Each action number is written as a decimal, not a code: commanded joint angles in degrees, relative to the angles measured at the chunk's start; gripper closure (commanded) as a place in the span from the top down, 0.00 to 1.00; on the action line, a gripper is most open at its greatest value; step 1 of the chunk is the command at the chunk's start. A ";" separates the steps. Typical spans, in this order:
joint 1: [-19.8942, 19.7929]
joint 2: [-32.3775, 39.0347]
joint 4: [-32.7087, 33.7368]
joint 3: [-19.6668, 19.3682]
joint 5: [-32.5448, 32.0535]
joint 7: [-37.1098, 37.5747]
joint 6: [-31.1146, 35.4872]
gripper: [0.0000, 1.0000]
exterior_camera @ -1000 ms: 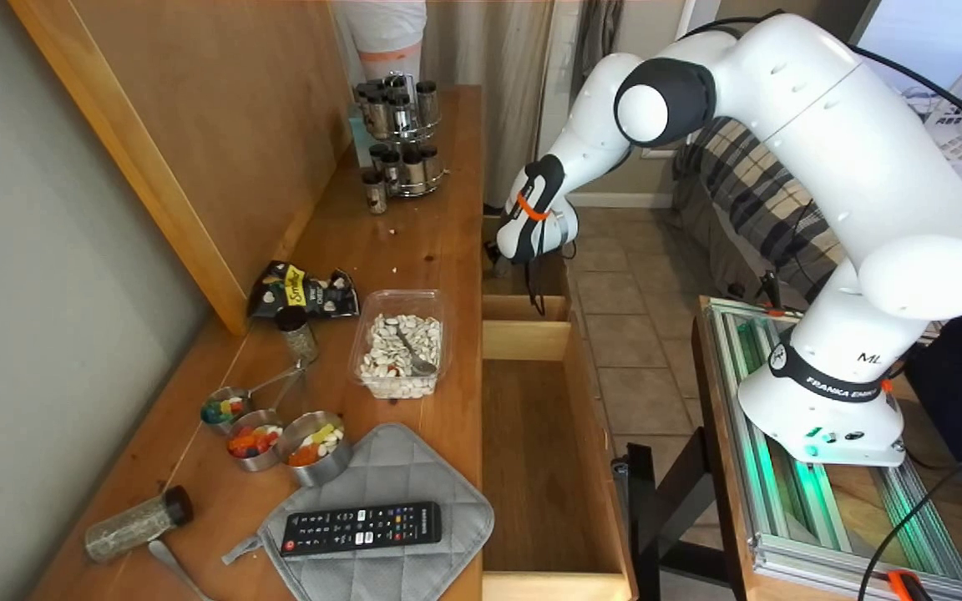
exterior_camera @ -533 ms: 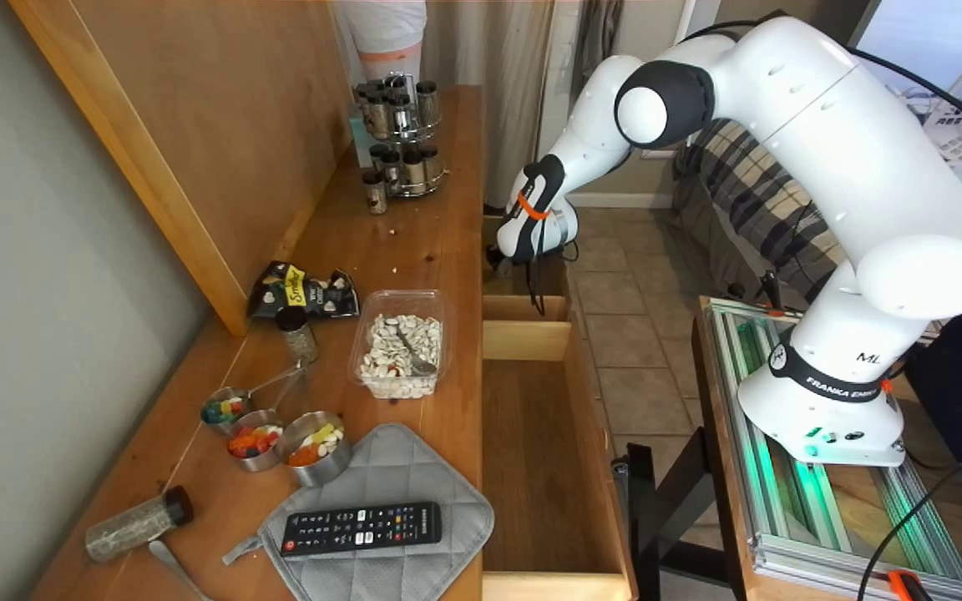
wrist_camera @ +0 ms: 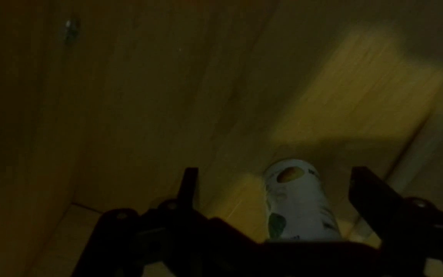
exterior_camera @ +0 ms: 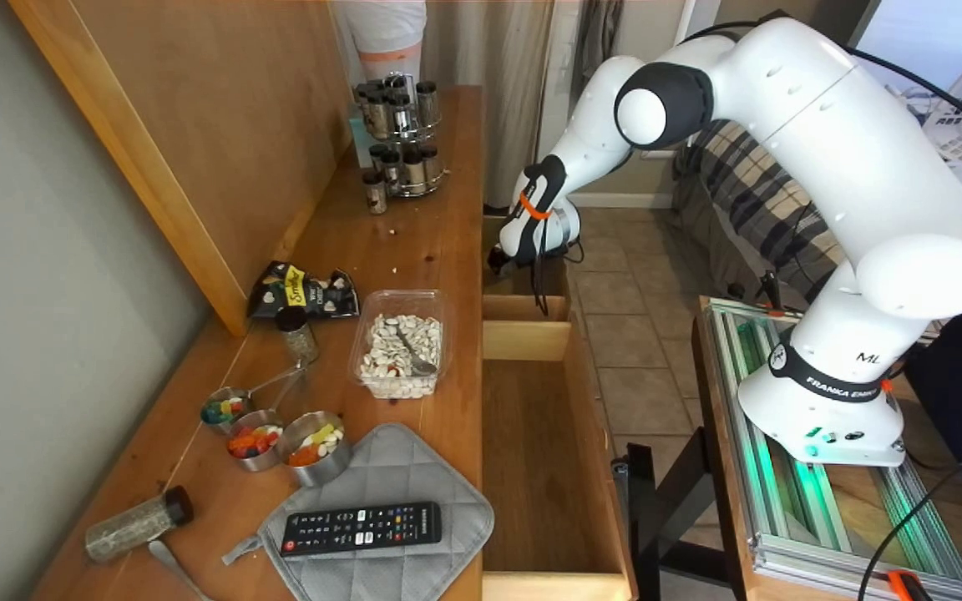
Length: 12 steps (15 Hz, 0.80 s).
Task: Put the white bottle inside the drawer to the right
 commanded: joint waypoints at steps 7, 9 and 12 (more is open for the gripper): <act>-2.26 -16.88 -12.64 4.19 -1.10 -9.82 -6.57 1.00; -3.61 -20.95 -15.98 6.20 -0.58 -12.76 -7.61 1.00; -7.37 -28.94 -22.88 10.73 0.01 -19.70 -11.70 1.00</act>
